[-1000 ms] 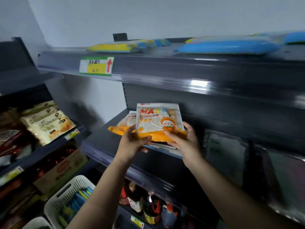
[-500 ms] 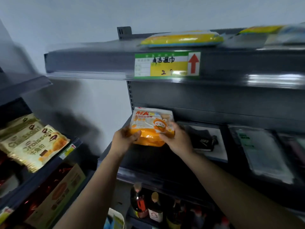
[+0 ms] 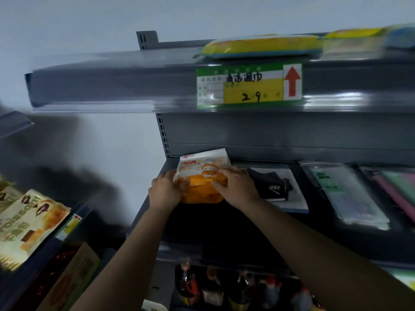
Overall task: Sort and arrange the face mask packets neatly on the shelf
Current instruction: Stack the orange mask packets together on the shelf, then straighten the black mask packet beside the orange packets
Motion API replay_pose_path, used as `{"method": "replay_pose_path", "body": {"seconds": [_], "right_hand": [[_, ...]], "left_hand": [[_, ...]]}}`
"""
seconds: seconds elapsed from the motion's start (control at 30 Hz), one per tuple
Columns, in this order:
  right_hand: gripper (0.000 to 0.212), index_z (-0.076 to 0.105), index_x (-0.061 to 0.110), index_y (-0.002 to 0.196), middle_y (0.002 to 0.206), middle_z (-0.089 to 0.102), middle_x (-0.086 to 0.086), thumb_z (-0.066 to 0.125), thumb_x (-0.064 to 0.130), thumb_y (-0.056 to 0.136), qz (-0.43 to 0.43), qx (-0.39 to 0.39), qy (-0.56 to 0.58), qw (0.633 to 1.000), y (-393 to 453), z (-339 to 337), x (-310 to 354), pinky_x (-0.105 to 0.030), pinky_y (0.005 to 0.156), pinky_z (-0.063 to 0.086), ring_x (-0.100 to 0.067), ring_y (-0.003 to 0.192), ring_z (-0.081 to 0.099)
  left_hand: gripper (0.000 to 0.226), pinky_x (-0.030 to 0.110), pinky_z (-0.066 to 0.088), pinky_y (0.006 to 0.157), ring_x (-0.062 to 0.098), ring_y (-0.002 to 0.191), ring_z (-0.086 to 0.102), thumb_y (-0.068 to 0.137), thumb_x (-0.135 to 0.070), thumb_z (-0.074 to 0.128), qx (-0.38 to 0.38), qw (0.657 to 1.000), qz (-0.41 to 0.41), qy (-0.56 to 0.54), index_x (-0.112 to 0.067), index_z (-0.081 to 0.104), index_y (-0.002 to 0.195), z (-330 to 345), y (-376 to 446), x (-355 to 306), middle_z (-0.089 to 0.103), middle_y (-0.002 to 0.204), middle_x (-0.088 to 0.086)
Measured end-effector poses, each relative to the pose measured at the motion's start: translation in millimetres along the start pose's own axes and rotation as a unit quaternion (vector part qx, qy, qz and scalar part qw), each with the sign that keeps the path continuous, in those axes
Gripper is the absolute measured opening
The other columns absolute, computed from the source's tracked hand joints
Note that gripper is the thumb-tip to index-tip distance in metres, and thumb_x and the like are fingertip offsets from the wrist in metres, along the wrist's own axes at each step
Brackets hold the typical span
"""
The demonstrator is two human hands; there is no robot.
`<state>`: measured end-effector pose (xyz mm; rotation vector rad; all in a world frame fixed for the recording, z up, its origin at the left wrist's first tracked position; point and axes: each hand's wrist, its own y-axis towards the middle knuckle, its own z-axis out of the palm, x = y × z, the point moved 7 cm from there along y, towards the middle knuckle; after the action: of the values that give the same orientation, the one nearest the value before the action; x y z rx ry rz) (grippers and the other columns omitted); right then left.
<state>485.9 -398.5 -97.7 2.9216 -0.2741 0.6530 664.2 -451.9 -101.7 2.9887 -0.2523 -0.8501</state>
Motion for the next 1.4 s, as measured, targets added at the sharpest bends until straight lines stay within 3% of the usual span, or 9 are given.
{"method": "replay_pose_path", "body": {"seconds": [0.4,0.53,0.8,1.4], "right_hand": [[0.046,0.045,0.019,0.133,0.138,0.044,-0.005,0.045,0.04,0.093,-0.017,-0.033,-0.115,0.993,-51.0,-65.4,-35.8,-0.038,0.101,0.037,-0.027,0.126,0.041],[0.048,0.042,0.016,0.136,0.139,0.044,-0.008,0.045,0.037,0.093,-0.003,-0.048,-0.186,0.981,-82.1,-96.0,-67.7,-0.039,0.103,0.032,-0.028,0.129,0.038],[0.048,0.04,0.014,0.134,0.141,0.04,-0.011,0.046,0.034,0.091,0.053,-0.059,-0.279,0.957,-167.7,-165.0,-157.4,-0.041,0.103,0.03,-0.031,0.13,0.035],[0.051,0.035,0.015,0.139,0.14,0.041,-0.008,0.043,0.036,0.093,0.231,-0.085,-0.295,0.923,-336.3,-276.7,-355.3,-0.042,0.101,0.032,-0.03,0.128,0.037]], "left_hand": [[0.052,0.042,0.025,0.107,0.031,0.132,0.033,0.09,-0.036,0.048,-0.019,0.973,0.173,0.152,-0.022,0.039,0.139,19.5,-38.4,-110.2,0.042,0.142,0.004],[0.053,0.041,0.027,0.105,0.028,0.13,0.036,0.091,-0.043,0.045,-0.034,0.955,0.228,0.186,-0.021,0.039,0.138,35.6,-69.3,-162.8,0.044,0.14,0.003],[0.055,0.042,0.027,0.105,0.028,0.13,0.034,0.094,-0.042,0.039,0.001,0.919,0.332,0.214,-0.019,0.029,0.143,88.7,-149.7,-285.6,0.038,0.144,0.004],[0.051,0.04,0.028,0.103,0.026,0.13,0.033,0.095,-0.036,0.038,0.046,0.871,0.458,0.17,-0.02,0.029,0.143,205.8,-290.6,-483.2,0.04,0.143,0.003]]}}
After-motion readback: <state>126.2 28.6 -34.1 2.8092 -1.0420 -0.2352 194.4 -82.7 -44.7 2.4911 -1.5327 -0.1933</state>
